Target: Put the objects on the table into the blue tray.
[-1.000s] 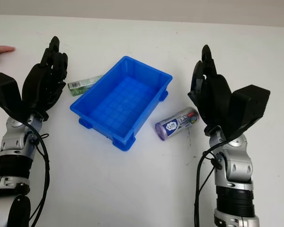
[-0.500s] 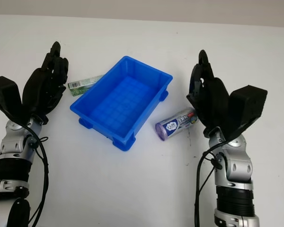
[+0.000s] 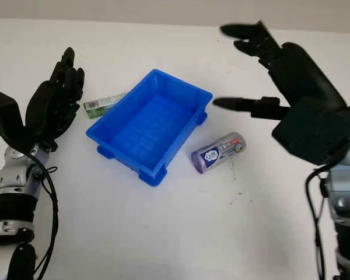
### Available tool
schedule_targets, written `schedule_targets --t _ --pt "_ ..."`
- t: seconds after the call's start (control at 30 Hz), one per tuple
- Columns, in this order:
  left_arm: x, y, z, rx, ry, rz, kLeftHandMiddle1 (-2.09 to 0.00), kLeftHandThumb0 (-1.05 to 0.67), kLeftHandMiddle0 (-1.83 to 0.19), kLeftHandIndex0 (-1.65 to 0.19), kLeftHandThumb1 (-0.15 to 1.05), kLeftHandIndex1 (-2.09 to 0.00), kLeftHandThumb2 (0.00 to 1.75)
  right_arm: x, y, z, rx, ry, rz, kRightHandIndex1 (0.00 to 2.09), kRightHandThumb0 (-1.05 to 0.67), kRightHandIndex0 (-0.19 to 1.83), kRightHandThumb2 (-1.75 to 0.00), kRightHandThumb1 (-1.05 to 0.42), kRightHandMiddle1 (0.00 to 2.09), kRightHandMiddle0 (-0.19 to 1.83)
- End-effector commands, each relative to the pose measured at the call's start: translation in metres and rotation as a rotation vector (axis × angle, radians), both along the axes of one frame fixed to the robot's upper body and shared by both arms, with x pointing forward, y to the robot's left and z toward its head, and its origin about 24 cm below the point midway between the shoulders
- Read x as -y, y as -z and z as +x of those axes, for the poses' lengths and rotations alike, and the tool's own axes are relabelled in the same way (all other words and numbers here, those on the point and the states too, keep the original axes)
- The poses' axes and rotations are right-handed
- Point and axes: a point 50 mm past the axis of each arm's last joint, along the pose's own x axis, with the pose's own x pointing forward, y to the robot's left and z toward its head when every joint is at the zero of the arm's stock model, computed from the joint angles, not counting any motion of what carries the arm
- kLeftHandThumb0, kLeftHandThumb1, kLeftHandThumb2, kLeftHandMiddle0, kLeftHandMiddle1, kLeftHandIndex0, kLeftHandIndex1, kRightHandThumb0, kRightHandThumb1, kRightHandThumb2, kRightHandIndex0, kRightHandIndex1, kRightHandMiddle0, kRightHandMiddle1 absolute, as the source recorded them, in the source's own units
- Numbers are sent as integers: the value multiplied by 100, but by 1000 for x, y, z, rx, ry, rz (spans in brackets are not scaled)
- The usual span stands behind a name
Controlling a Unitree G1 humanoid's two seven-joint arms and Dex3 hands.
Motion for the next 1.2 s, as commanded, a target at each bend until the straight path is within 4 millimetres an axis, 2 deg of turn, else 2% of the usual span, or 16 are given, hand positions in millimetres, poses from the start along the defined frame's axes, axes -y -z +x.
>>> schedule_targets --t 0.0,0.1,0.3,0.57,0.77,1.17 --pt "1 -8 2 23 0 10 0 -76 19 19 105 0 64 -6 0 -7 -4 -18 -140 13 -63 41 -6 -71 14 45" --pt "2 -8 3 18 -9 8 0 -75 19 19 105 0 65 -9 3 -12 -8 -54 -211 13 -66 47 -6 -73 11 53" --pt "2 -9 4 17 -6 8 0 -74 19 19 105 0 65 -10 10 -16 -48 -104 -310 12 -59 51 -7 -80 8 56" --pt "2 -11 5 25 2 28 0 -75 19 19 105 0 67 -17 21 -17 -128 -121 -308 8 -53 49 -5 -78 5 53" --pt "1 -11 4 22 4 23 0 -76 19 19 105 0 66 -24 39 -11 -170 -158 -342 8 -56 49 -5 -79 7 56" --pt "-2 -11 3 22 5 24 0 -76 19 19 105 0 64 -21 68 -3 -258 -144 -374 9 -52 52 -5 -78 7 58"
